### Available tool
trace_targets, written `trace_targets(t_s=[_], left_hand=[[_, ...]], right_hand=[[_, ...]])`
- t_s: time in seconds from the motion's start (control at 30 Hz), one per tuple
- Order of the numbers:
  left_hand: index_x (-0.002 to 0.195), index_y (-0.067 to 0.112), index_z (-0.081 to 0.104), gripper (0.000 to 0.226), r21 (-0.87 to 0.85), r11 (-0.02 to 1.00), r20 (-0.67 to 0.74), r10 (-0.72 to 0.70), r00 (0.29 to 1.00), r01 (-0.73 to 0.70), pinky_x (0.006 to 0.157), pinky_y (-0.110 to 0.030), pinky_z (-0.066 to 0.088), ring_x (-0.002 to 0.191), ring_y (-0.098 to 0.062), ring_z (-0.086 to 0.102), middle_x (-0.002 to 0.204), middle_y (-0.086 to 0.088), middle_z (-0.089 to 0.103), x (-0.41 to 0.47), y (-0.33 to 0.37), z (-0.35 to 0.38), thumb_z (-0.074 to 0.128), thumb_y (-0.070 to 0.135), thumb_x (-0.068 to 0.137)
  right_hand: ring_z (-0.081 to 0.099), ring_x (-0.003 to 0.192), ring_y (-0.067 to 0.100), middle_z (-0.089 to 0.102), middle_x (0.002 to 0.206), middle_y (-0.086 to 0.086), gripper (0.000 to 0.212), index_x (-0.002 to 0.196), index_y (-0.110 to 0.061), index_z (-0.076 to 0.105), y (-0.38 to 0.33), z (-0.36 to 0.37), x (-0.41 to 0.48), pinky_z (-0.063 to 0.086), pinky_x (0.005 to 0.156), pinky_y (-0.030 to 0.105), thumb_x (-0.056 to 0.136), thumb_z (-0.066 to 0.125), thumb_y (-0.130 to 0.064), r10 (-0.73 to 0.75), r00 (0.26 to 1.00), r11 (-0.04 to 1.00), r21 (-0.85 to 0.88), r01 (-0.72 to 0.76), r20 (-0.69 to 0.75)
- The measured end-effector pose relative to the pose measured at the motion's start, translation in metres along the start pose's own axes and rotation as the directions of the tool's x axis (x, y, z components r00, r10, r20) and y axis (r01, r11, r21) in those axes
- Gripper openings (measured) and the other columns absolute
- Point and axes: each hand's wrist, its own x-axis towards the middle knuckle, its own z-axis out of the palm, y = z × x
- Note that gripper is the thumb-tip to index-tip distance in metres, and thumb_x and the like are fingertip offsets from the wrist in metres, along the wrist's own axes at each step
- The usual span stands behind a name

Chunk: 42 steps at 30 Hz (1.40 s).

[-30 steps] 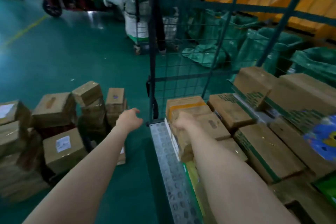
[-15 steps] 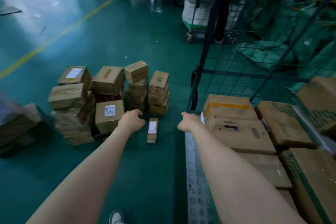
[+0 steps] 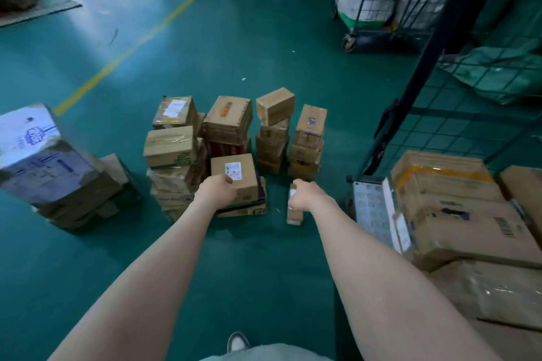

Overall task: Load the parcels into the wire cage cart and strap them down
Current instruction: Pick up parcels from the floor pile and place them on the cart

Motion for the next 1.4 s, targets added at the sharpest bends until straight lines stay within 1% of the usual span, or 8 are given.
trace_targets(t_s=[0.17, 0.27, 0.5, 0.73, 0.93, 1.1, 1.23, 1.4], left_hand=[[0.131, 0.017, 0.052, 0.042, -0.039, 0.998, -0.018, -0.041, 0.999, 0.04, 0.093, -0.033, 0.045, 0.115, -0.025, 0.052, 0.129, -0.006, 0.055, 0.017, -0.052, -0.027, 0.051, 0.021, 0.089], [0.128, 0.018, 0.055, 0.04, -0.068, 0.994, -0.017, -0.083, 0.996, 0.082, 0.091, -0.032, 0.046, 0.112, -0.025, 0.053, 0.127, -0.006, 0.058, 0.027, -0.084, -0.04, 0.052, 0.021, 0.088], [0.12, 0.017, 0.059, 0.034, -0.13, 0.979, -0.012, -0.161, 0.987, 0.159, 0.09, -0.033, 0.045, 0.11, -0.027, 0.054, 0.121, -0.007, 0.06, 0.053, -0.126, -0.061, 0.053, 0.026, 0.088], [0.124, 0.017, 0.056, 0.036, -0.201, 0.94, -0.057, -0.292, 0.955, 0.276, 0.093, -0.035, 0.044, 0.115, -0.027, 0.051, 0.127, -0.007, 0.056, 0.1, -0.152, -0.092, 0.054, 0.028, 0.09], [0.129, 0.016, 0.052, 0.038, -0.248, 0.9, -0.1, -0.392, 0.915, 0.358, 0.089, -0.036, 0.048, 0.11, -0.029, 0.053, 0.13, -0.009, 0.052, 0.124, -0.176, -0.116, 0.05, 0.024, 0.092], [0.134, 0.018, 0.049, 0.043, -0.286, 0.841, -0.068, -0.495, 0.866, 0.459, 0.096, -0.037, 0.045, 0.119, -0.029, 0.049, 0.135, -0.009, 0.05, 0.134, -0.215, -0.126, 0.051, 0.021, 0.09], [0.133, 0.019, 0.049, 0.044, -0.303, 0.801, -0.058, -0.557, 0.828, 0.517, 0.098, -0.038, 0.044, 0.12, -0.029, 0.048, 0.134, -0.008, 0.05, 0.143, -0.259, -0.143, 0.051, 0.019, 0.09], [0.135, 0.019, 0.047, 0.045, -0.302, 0.793, -0.058, -0.57, 0.82, 0.53, 0.089, -0.036, 0.048, 0.113, -0.029, 0.053, 0.135, -0.009, 0.048, 0.163, -0.33, -0.183, 0.051, 0.02, 0.091]], right_hand=[[0.031, 0.135, 0.034, 0.021, 0.152, 0.015, 0.066, 0.149, -0.019, 0.019, -0.062, 0.017, 0.013, 0.036, 0.103, 0.042, 0.09, 0.047, -0.013, -0.016, 0.999, 1.0, -0.005, 0.016, 0.028], [0.036, 0.131, 0.034, 0.023, 0.152, 0.014, 0.068, 0.149, -0.021, 0.022, -0.1, 0.027, 0.024, 0.04, 0.103, 0.041, 0.087, 0.049, -0.015, -0.057, 0.997, 0.997, -0.055, 0.06, 0.046], [0.047, 0.115, 0.029, 0.043, 0.133, 0.011, 0.054, 0.142, -0.021, 0.034, -0.163, 0.035, 0.063, 0.044, 0.093, 0.036, 0.089, 0.046, -0.018, -0.146, 0.98, 0.971, -0.172, 0.168, 0.135], [0.037, 0.131, 0.034, 0.031, 0.149, 0.012, 0.061, 0.149, -0.018, 0.022, -0.236, 0.022, 0.117, 0.038, 0.105, 0.04, 0.092, 0.044, -0.014, -0.237, 0.938, 0.919, -0.255, 0.301, 0.252], [0.036, 0.133, 0.032, 0.028, 0.151, 0.013, 0.058, 0.148, -0.019, 0.026, -0.293, 0.015, 0.152, 0.039, 0.102, 0.039, 0.093, 0.044, -0.02, -0.31, 0.9, 0.856, -0.322, 0.404, 0.306], [0.046, 0.12, 0.033, 0.045, 0.136, 0.014, 0.053, 0.137, -0.02, 0.04, -0.341, 0.04, 0.171, 0.042, 0.1, 0.042, 0.085, 0.049, -0.027, -0.356, 0.856, 0.785, -0.377, 0.491, 0.375], [0.041, 0.128, 0.033, 0.04, 0.142, 0.014, 0.058, 0.145, -0.018, 0.031, -0.387, 0.059, 0.18, 0.039, 0.104, 0.041, 0.089, 0.045, -0.021, -0.362, 0.829, 0.756, -0.386, 0.528, 0.426], [0.037, 0.133, 0.032, 0.032, 0.149, 0.014, 0.064, 0.15, -0.02, 0.023, -0.467, 0.09, 0.192, 0.036, 0.107, 0.042, 0.089, 0.043, -0.014, -0.37, 0.833, 0.768, -0.369, 0.524, 0.411]])
